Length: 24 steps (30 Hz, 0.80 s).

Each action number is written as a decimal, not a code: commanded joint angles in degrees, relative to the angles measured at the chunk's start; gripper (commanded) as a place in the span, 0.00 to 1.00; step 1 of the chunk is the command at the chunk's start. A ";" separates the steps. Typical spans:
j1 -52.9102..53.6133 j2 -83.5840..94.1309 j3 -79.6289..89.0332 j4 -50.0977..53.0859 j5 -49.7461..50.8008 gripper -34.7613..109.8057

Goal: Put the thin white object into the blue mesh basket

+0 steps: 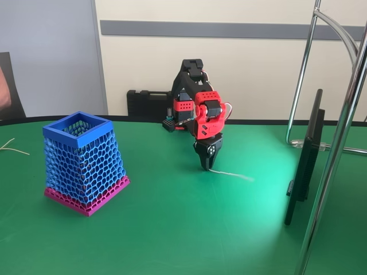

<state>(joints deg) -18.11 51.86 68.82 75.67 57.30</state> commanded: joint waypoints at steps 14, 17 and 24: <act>0.44 3.52 -1.32 0.26 -1.41 0.27; 0.53 5.27 -0.35 0.35 -1.67 0.26; 1.41 8.53 -2.81 3.78 -2.46 0.25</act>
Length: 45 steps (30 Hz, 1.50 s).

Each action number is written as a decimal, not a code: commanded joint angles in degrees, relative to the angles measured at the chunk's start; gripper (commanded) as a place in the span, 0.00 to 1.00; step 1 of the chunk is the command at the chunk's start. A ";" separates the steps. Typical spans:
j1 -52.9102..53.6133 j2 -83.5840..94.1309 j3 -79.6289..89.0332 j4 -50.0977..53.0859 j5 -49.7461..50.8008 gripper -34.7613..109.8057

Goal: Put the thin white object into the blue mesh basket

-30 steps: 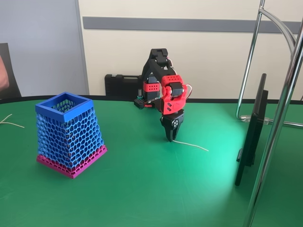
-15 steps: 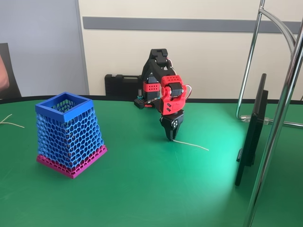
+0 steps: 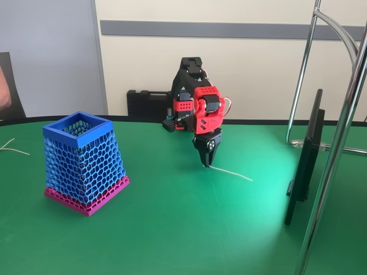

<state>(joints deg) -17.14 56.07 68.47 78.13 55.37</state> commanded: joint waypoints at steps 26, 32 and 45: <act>21.27 9.49 -37.44 7.82 -13.97 0.25; 27.69 5.36 -50.63 7.82 -18.19 0.25; 38.14 -14.68 -85.17 8.44 -29.27 0.24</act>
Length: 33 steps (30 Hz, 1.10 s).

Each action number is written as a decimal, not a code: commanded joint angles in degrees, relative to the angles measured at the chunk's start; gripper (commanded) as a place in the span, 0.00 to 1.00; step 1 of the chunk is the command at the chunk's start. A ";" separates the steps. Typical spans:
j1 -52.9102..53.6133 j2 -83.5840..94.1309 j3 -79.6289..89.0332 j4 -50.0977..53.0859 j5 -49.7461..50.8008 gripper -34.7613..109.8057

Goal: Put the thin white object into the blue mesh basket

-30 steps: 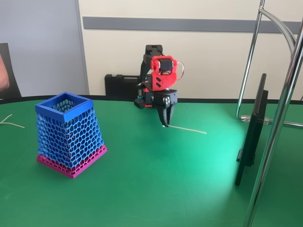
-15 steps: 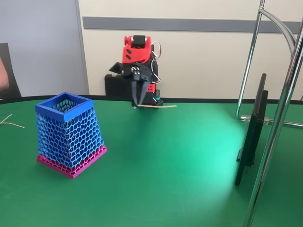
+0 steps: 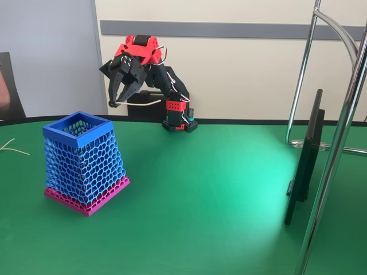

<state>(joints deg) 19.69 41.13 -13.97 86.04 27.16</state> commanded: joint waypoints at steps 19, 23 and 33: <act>10.20 -2.55 -2.72 -2.29 -8.09 0.24; 11.95 -3.52 -2.72 -4.66 -9.14 0.24; 14.06 -5.36 0.00 -6.86 -11.16 0.24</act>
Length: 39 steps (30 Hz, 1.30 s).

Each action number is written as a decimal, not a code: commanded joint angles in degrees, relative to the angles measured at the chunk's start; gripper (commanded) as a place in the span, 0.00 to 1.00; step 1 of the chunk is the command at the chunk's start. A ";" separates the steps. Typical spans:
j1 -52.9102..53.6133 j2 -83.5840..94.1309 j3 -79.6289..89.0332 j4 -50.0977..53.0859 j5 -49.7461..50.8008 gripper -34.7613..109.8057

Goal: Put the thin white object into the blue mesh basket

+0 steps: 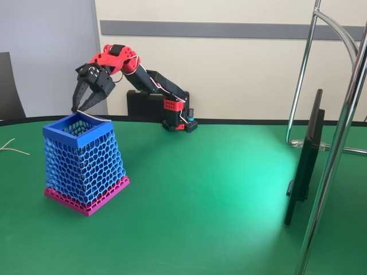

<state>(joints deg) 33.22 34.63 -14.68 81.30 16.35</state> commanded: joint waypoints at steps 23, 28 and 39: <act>2.37 7.12 4.83 -5.71 -1.05 0.44; 0.35 12.22 12.22 -5.71 -4.13 0.46; 1.67 25.75 25.05 -5.54 -11.43 0.46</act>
<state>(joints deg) 34.01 54.93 9.84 76.46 5.98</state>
